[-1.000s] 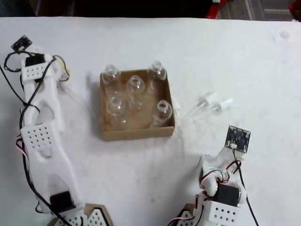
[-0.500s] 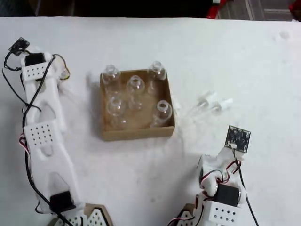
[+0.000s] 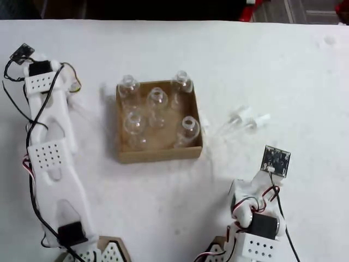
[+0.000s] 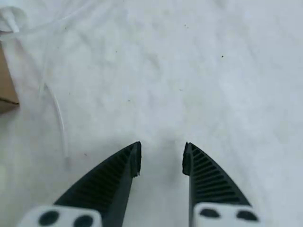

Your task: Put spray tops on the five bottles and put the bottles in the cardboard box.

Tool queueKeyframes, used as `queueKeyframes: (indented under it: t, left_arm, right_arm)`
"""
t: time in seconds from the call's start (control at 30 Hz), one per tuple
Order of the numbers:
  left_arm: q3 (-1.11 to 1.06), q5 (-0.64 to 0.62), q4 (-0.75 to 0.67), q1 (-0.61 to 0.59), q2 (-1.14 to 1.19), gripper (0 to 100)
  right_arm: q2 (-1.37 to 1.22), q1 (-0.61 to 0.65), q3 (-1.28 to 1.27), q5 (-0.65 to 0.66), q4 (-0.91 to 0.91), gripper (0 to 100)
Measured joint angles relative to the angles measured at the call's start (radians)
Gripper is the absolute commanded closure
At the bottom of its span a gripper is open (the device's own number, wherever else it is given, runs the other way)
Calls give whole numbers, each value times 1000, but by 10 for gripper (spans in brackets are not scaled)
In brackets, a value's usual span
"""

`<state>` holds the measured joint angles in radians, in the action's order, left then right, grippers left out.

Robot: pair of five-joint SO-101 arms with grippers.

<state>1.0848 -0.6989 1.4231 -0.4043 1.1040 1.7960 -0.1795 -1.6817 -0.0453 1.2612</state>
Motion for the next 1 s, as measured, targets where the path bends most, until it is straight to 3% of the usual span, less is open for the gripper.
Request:
queueKeyframes:
  t: [0.17, 0.6, 0.8, 1.0]
  left_arm:
    - [0, 0, 3, 0, 0, 968]
    - [0, 0, 6, 0, 0, 967]
    - [0, -3, 21, 0, 0, 862]
    - [6, -6, 48, 0, 2, 908]
  right_arm:
    - [0, 0, 0, 0, 0, 871]
    - [0, 0, 0, 0, 0, 871]
    - [0, 0, 0, 0, 0, 871]
    - [0, 0, 0, 0, 0, 871]
